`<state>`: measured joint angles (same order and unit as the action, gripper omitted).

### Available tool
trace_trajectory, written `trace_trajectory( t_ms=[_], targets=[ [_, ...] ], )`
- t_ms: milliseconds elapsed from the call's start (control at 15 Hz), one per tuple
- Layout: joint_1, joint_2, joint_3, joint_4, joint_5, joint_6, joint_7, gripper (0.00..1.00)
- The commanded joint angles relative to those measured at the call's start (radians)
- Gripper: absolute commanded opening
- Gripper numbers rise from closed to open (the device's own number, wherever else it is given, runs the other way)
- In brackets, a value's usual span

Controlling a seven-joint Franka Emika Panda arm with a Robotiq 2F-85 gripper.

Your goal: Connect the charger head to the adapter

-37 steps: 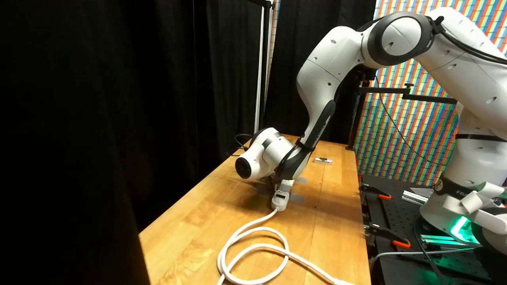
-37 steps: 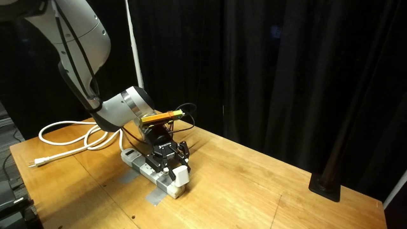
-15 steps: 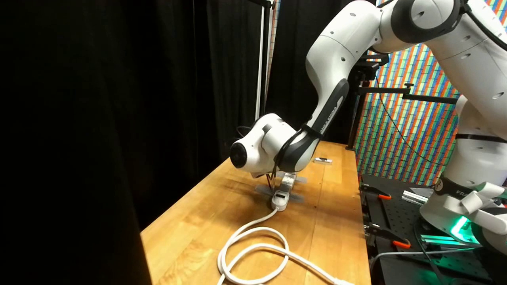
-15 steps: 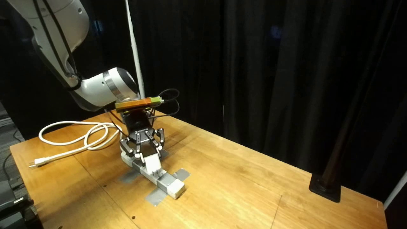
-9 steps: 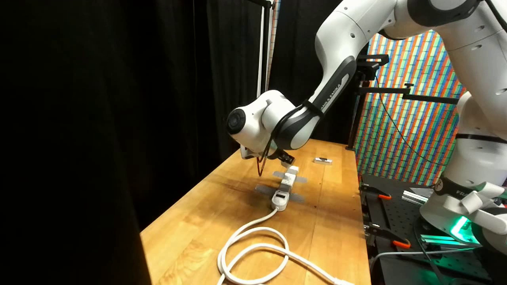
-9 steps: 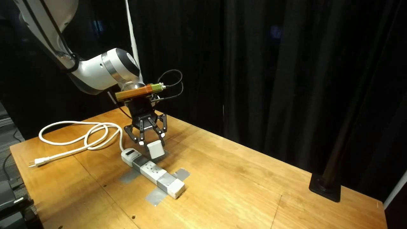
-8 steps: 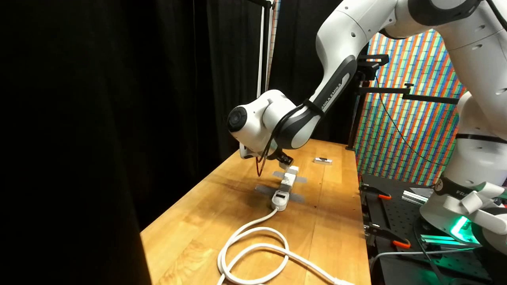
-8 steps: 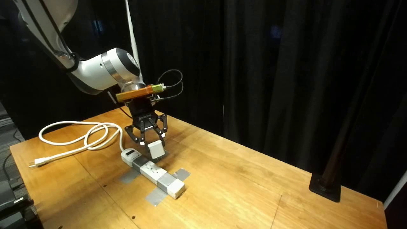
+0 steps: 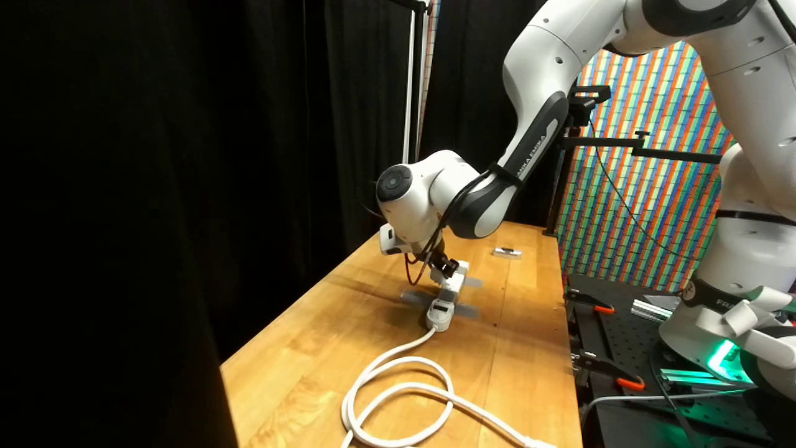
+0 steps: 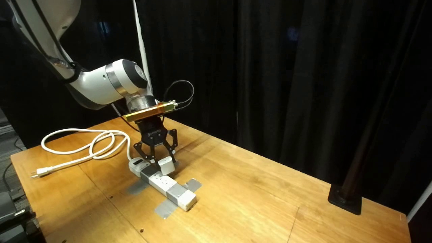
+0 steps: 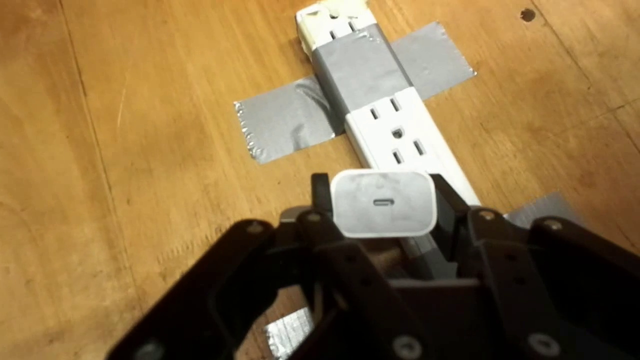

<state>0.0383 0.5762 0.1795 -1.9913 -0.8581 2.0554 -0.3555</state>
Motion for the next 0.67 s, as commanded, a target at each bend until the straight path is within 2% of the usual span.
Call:
trace_trajectory(
  t_ms=[0,267,600],
  targets=[
    [0.002,-0.109,-0.021,-0.074,0.038,0.001,-0.031,0.23],
    [-0.013,-0.169,-0.019,-0.089,0.109,-0.005,-0.110,0.23],
    [-0.010,-0.163,-0.018,-0.081,0.191,0.004,-0.263,0.23]
  ],
)
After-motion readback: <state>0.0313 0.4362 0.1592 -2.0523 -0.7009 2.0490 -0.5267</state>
